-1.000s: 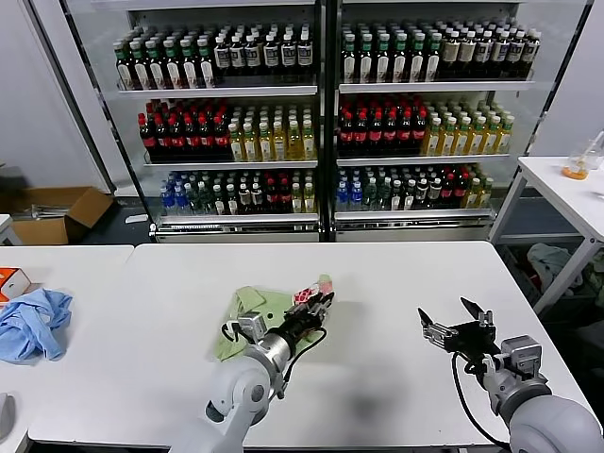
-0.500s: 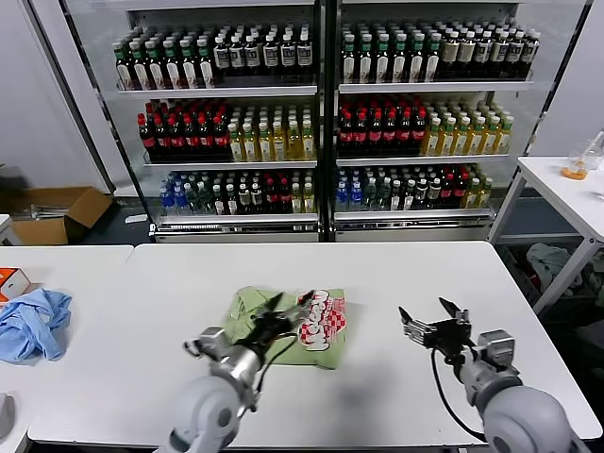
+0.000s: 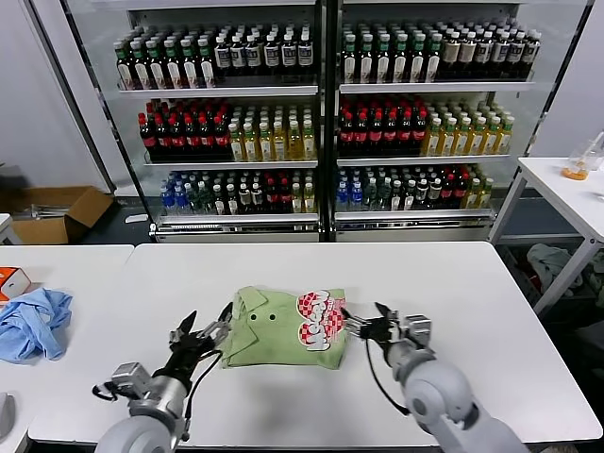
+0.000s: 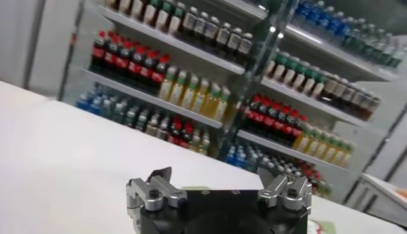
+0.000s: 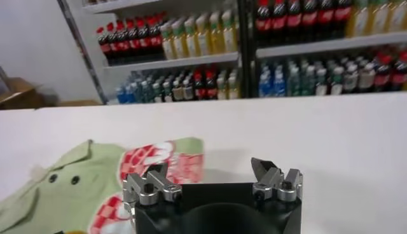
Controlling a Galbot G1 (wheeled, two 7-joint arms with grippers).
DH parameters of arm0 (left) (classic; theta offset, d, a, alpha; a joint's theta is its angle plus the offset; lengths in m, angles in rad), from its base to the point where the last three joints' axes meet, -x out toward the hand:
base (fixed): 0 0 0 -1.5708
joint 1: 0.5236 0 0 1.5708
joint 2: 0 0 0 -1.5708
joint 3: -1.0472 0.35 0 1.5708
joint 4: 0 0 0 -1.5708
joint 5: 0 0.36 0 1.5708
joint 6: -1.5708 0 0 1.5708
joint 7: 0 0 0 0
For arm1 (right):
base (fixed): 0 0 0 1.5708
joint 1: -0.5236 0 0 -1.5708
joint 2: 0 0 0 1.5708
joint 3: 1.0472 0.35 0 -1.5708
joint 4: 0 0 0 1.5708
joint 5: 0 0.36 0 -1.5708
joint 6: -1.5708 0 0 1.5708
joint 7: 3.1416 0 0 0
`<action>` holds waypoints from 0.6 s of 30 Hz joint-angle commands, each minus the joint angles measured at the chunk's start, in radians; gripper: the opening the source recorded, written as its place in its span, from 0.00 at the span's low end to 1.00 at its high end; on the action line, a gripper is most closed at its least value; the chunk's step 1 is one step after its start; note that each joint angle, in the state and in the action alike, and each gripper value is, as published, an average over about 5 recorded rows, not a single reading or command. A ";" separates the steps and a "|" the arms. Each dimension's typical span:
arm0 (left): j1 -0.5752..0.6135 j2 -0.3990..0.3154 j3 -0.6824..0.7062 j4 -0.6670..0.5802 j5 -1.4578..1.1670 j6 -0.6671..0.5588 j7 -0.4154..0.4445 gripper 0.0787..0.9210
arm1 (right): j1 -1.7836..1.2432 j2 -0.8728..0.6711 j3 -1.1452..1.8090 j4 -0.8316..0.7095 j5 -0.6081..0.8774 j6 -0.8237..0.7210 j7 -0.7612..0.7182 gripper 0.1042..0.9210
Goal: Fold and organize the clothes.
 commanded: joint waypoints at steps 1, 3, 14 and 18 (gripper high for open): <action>0.093 0.011 -0.091 -0.046 0.026 -0.015 -0.007 0.88 | 0.161 0.144 -0.163 -0.223 0.022 0.005 0.027 0.87; 0.095 0.011 -0.090 -0.046 0.027 -0.016 -0.008 0.88 | 0.161 0.147 -0.159 -0.236 0.025 0.010 0.032 0.84; 0.093 0.006 -0.079 -0.045 0.032 -0.015 -0.010 0.88 | 0.178 0.138 -0.133 -0.269 0.030 0.020 0.033 0.46; 0.093 0.005 -0.077 -0.045 0.032 -0.014 -0.010 0.88 | 0.195 0.127 -0.133 -0.291 0.004 0.018 0.022 0.31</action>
